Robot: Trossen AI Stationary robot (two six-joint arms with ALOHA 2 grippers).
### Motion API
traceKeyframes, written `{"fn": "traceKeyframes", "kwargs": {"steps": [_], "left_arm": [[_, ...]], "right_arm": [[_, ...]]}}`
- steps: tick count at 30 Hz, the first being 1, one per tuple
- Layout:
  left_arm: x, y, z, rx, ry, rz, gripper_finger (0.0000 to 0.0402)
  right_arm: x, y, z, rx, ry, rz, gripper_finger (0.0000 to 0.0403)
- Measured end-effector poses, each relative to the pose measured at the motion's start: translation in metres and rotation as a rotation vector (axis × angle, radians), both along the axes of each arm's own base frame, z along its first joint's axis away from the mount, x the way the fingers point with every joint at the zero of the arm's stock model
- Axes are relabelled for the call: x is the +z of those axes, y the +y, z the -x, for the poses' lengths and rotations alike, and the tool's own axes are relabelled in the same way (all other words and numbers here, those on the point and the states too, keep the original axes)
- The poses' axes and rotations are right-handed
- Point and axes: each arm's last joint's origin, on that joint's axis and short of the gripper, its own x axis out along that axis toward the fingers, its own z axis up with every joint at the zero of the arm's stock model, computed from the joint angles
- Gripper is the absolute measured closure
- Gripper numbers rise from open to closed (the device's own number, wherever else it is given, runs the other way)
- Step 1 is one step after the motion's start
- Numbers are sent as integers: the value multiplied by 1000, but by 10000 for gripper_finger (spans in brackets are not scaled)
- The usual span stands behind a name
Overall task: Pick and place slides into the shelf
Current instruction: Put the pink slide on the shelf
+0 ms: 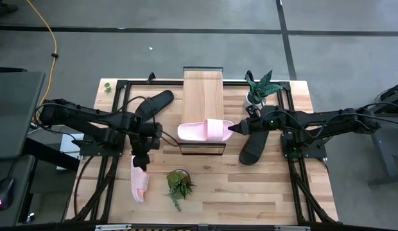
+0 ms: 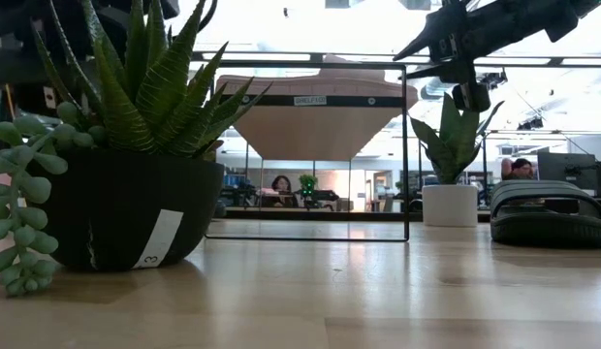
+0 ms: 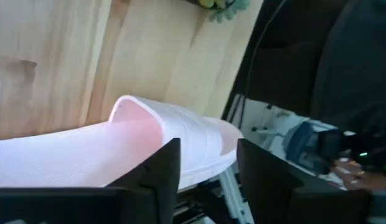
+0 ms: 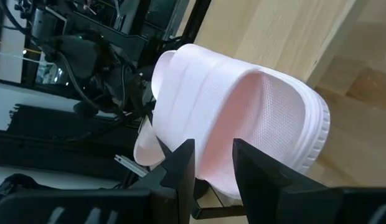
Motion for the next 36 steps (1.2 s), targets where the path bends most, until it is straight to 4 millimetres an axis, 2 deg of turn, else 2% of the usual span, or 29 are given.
{"fn": "traceKeyframes", "kwargs": {"steps": [5, 13, 20, 36], "left_arm": [[-5, -5, -3, -38, 11, -21, 236], [-17, -13, -8, -141, 35, -42, 234], [-25, -11, -6, -174, 99, -101, 233], [-33, -12, -2, -199, 97, -62, 234]], "right_arm": [[1, 0, 0, 1, -13, 4, 304], [2, 1, -1, 5, -23, 4, 304], [2, 9, -1, -8, -22, 18, 304], [2, 20, -1, -20, -23, 33, 304]]}}
